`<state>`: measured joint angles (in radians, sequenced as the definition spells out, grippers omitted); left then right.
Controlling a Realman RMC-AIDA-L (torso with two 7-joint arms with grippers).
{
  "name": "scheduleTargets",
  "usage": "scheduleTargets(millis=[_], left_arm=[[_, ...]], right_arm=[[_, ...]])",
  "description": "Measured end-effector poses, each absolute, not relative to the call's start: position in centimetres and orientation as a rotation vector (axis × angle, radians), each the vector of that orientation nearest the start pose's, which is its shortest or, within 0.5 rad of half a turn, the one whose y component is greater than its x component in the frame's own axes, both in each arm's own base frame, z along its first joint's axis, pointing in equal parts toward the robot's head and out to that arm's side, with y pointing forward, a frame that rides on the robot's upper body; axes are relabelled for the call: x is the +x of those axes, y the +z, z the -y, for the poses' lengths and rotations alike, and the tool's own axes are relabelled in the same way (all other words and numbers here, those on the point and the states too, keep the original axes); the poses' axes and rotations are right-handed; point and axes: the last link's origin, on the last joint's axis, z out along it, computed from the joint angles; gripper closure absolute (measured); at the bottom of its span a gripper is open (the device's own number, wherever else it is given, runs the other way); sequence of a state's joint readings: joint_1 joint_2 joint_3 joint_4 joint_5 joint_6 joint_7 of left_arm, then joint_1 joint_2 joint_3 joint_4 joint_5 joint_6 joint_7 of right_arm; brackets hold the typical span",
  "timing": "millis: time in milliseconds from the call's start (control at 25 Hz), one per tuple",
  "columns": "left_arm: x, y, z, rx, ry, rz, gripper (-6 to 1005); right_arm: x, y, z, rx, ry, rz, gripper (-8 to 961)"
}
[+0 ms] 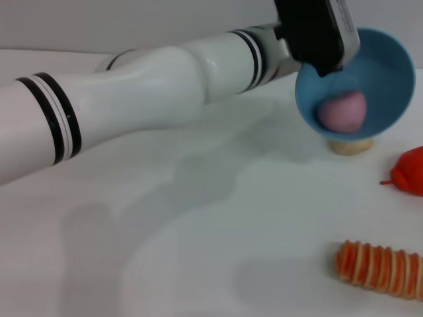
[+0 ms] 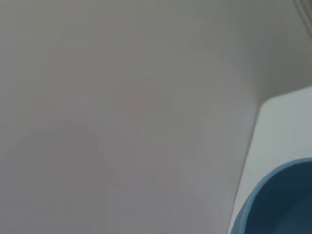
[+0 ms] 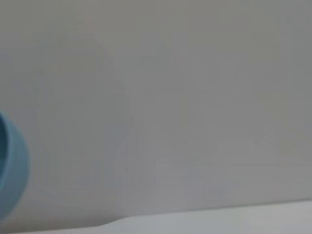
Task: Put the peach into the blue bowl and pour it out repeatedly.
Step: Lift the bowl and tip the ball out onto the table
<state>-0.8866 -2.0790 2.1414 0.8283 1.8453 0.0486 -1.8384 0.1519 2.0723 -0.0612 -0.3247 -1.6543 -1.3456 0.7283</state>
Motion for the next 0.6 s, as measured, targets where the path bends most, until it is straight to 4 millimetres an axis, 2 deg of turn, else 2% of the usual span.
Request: scheduleTargets(millis=[200,480,600], left_arm=[[-5.9,-13.3,-41.0,-2.339,-0.138,-0.441,1000],[-5.7,-13.6,-40.7,-2.305,-0.113,-0.54,1000],[-5.5,-13.9,-40.2,-2.246,-0.095,-0.656,999]], right_arm=[[43.0,5.1,-21.2,-1.444,0.614,-0.734,604],[43.4,4.4,-22.2,-1.414,0.595,-0.8,583],[43.2,4.4,-22.3,-1.413,0.592,-0.787,477]])
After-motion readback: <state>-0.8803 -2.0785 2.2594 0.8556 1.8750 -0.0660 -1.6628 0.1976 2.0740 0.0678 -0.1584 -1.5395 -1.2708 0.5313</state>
